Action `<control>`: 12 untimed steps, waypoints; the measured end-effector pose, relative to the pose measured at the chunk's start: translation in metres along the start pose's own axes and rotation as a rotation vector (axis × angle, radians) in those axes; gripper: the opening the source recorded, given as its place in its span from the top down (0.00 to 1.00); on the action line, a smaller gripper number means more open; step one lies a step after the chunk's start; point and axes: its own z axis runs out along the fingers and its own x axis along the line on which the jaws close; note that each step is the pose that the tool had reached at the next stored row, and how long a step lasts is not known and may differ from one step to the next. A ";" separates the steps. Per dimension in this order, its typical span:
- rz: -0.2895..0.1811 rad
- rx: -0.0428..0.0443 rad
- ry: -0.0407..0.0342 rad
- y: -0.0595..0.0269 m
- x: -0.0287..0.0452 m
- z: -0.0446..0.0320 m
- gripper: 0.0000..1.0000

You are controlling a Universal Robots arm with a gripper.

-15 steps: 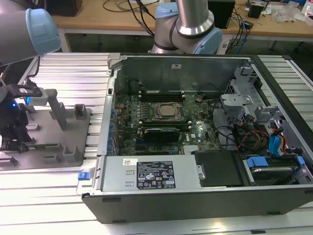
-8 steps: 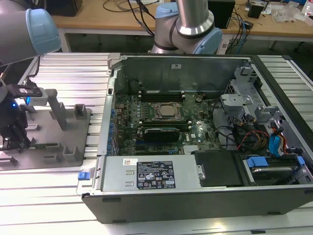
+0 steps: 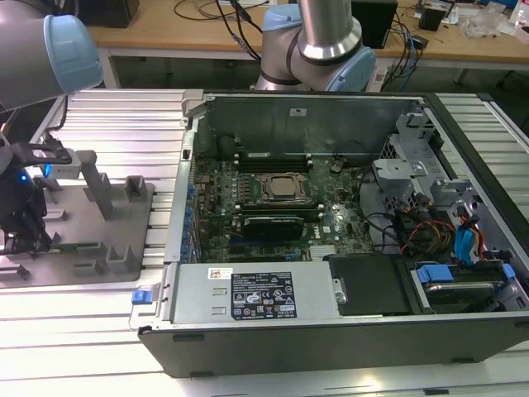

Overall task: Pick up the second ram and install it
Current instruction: 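Pick up the second ram and move it above second insertion slot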

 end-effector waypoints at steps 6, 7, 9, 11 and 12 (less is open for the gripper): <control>0.000 0.0001 -0.0001 0.0000 0.0000 0.0001 0.91; 0.000 0.0001 -0.0001 0.0000 0.0000 0.0001 0.91; 0.000 0.0001 -0.0001 0.0000 0.0000 0.0001 0.91; 0.000 0.0001 -0.0001 0.0000 0.0000 0.0001 0.91; 0.000 0.0001 -0.0001 0.0000 0.0000 0.0001 0.91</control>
